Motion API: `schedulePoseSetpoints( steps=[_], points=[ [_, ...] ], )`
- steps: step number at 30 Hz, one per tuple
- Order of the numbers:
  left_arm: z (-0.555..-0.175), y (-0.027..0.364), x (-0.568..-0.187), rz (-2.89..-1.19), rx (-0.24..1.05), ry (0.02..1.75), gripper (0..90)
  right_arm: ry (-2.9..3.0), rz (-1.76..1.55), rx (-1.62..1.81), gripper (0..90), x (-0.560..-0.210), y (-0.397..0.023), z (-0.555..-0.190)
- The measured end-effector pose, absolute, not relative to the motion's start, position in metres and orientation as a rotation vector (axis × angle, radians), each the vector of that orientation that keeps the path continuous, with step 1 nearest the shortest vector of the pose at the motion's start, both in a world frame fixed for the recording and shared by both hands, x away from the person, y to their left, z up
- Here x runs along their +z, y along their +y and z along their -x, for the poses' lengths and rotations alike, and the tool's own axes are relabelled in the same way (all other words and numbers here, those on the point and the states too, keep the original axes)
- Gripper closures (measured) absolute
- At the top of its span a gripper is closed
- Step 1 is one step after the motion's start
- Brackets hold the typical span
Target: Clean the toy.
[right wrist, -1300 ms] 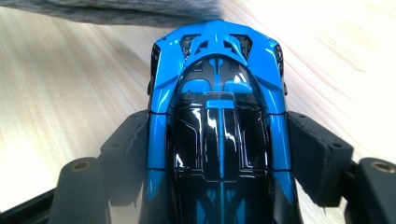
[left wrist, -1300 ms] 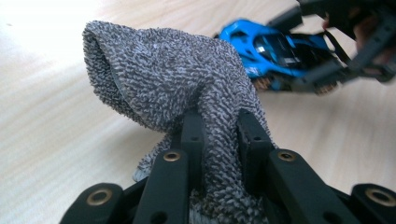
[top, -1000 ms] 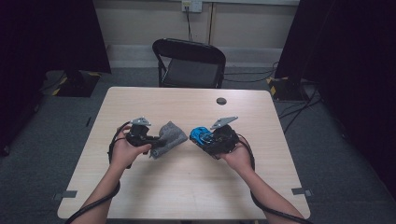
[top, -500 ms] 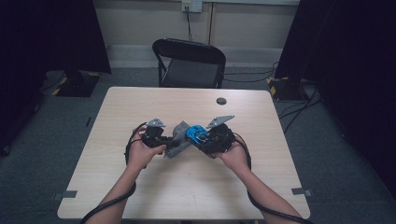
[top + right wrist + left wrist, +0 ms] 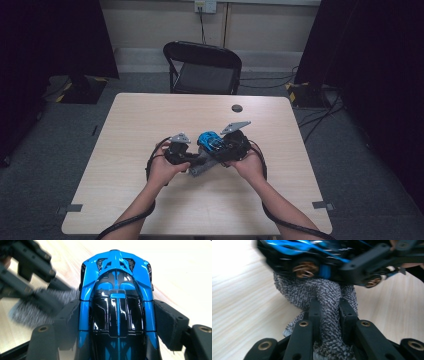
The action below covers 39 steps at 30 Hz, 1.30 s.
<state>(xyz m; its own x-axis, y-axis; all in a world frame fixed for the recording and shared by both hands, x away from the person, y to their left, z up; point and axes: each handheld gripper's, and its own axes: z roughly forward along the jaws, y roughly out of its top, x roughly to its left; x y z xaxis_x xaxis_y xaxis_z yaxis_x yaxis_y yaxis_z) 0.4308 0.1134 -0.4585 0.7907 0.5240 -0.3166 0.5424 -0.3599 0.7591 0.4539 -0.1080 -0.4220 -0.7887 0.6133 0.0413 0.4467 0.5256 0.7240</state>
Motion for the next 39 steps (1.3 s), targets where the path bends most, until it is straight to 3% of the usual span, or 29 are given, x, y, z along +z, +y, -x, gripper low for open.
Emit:
schedulePoseSetpoints(
  steps=[23, 30, 39],
  points=[
    [-0.404, 0.073, -0.467, -2.112, -0.139, 0.628, 75.8, 2.526, -0.958, 1.13, 28.2, -0.417, -0.1, -0.47],
    [-0.408, 0.087, -0.464, -2.124, -0.111, 0.67, 75.8, 2.518, -0.971, 1.136, 28.2, -0.415, -0.105, -0.471],
    [-0.424, 0.132, -0.456, -2.125, 0.032, 0.817, 75.8, 2.521, -0.956, 1.148, 28.2, -0.414, -0.11, -0.467]
  ],
)
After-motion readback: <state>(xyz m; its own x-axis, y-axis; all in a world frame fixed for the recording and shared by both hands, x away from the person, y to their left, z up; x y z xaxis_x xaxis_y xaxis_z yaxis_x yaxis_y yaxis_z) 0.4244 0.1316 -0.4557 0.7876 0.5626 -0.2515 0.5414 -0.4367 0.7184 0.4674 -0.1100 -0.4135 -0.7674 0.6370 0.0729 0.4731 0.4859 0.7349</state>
